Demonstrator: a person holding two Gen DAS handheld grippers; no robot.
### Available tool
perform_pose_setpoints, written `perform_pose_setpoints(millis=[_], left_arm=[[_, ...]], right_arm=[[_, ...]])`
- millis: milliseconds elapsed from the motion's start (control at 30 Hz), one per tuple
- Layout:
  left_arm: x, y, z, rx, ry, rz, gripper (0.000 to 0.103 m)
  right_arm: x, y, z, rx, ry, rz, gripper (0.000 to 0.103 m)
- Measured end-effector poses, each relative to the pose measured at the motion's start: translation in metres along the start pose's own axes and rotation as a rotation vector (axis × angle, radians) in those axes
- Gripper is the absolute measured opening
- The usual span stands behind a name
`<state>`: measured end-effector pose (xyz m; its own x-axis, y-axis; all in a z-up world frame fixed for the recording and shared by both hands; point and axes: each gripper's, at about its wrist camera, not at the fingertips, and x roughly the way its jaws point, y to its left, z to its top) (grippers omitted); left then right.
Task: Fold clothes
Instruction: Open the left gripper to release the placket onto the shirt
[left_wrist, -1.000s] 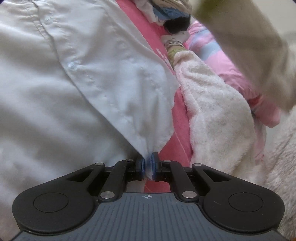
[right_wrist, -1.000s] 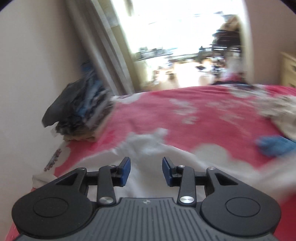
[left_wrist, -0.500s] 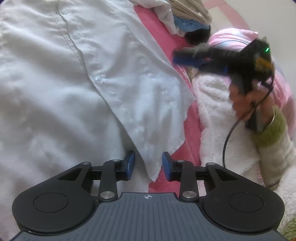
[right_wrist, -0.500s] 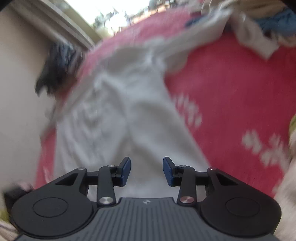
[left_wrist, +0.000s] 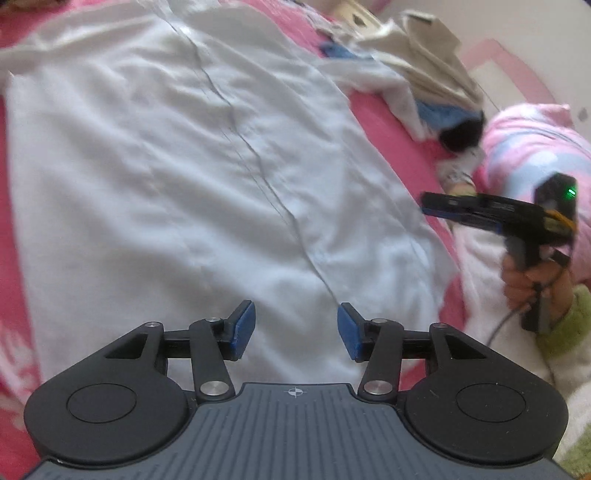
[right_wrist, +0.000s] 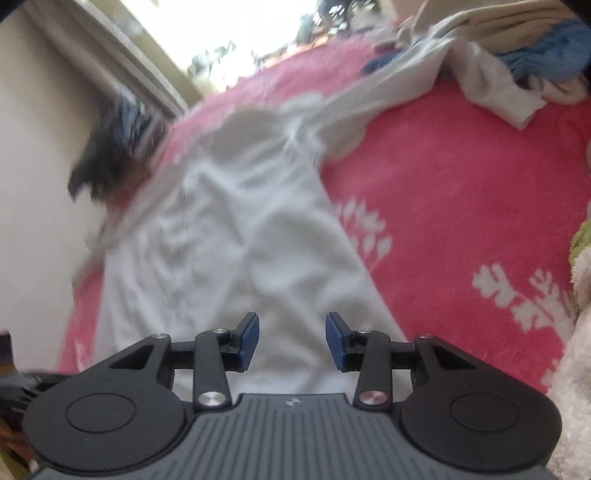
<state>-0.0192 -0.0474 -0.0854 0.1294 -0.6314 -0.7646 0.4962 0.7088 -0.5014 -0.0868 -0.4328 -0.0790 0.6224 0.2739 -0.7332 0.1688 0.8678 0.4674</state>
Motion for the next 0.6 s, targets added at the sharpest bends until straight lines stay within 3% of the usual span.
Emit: perform_pose_setpoints(millis=[33,233,467,600], left_arm=[[0.0,0.001,0.004,-0.003,-0.017,0.02,0.049],[0.007,0.014,0.023,-0.099,-0.078,0.09,0.049],[0.016,0.011,0.03,-0.137,-0.088,0.098,0.049],[0.014,0.01,0.03,-0.13,-0.092,0.113,0.049]], right_arm=[[-0.002,-0.003,0.002,0.022,-0.016,0.003,0.043],[0.022,-0.026,0.0,0.145,0.075,-0.114,0.042],[0.02,-0.029,-0.002,0.183,0.021,-0.1,0.043],[0.007,-0.034,0.021,0.188,-0.038,-0.108,0.043]])
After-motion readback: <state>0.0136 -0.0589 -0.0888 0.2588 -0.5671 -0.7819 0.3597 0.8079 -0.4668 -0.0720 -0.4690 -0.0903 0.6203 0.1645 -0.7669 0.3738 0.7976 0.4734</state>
